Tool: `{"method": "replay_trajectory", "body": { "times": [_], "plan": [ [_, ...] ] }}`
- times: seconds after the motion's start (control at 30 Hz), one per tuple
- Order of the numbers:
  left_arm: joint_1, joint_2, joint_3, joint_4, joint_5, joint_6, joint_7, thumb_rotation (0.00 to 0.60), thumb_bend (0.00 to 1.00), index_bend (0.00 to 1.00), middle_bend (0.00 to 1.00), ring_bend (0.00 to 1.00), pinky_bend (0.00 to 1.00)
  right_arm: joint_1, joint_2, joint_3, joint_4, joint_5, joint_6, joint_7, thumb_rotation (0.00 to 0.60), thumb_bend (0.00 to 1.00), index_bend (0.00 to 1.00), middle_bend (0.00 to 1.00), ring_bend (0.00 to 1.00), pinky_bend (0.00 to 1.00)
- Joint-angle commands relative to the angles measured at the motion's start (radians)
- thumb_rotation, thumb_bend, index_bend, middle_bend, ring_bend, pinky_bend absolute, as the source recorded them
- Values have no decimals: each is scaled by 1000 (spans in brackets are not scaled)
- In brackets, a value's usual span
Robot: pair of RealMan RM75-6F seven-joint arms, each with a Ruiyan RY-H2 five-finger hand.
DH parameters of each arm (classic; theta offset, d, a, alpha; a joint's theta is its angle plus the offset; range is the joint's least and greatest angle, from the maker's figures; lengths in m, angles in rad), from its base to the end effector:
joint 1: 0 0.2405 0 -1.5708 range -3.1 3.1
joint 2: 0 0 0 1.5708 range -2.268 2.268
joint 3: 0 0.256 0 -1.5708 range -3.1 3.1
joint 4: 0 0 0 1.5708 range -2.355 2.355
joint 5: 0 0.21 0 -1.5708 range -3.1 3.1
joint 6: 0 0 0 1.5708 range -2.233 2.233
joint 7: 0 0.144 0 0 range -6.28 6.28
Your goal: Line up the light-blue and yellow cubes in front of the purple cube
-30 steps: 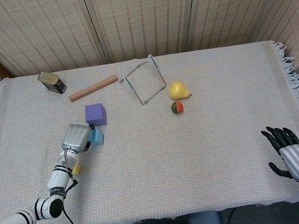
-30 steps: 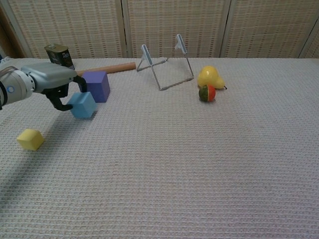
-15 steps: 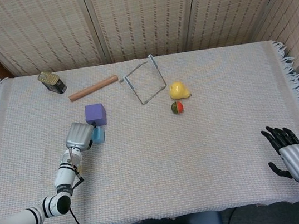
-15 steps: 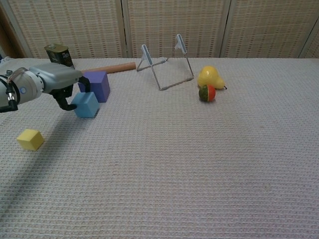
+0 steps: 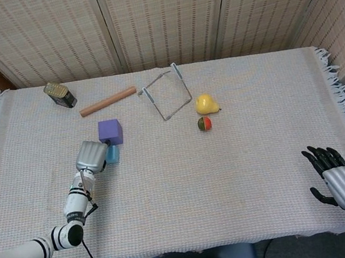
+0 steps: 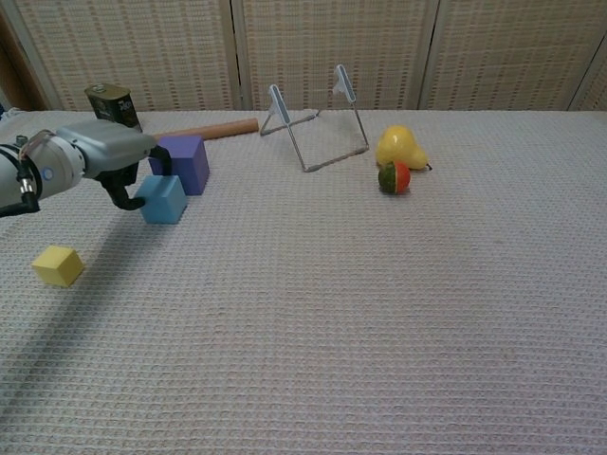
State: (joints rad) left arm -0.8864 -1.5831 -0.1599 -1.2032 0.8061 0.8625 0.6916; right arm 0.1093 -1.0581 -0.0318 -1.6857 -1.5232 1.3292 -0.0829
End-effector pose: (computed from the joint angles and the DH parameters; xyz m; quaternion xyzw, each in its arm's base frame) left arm -0.1817 0.4104 -0.0052 -0.7650 -0.2864 -0.2110 0.5369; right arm -0.3097 -0.1666 0.1395 0.6636 -0.4176 0.3062 0.5399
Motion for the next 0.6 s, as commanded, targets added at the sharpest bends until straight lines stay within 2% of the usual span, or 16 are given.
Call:
{"method": "replay_trajectory", "body": {
  "times": [0.03,0.3,0.43,0.6],
  "plan": [
    [-1,3,1,-6,-2,1,-3,600,376,259,1000,1000,1000,0,1,0,-1,1,0,0,600,101,0,0,0,0],
    [4,12,12,-29,5,25,3,600,377,242,1000,1000,1000,-2,4,-1,-5,0,3,-2,600,101,0,0,0,0],
    [28,61,23,-119,45,82,-3,600,376,239,1000,1000,1000,-1,5,-3,-5,-1,-2,-2,600,101,0,0,0,0],
    [82,115,66,-231,153,183,-22,600,376,228,1000,1000,1000,-2,6,-10,-9,-13,0,-4,600,101,0,0,0,0]
  ]
}}
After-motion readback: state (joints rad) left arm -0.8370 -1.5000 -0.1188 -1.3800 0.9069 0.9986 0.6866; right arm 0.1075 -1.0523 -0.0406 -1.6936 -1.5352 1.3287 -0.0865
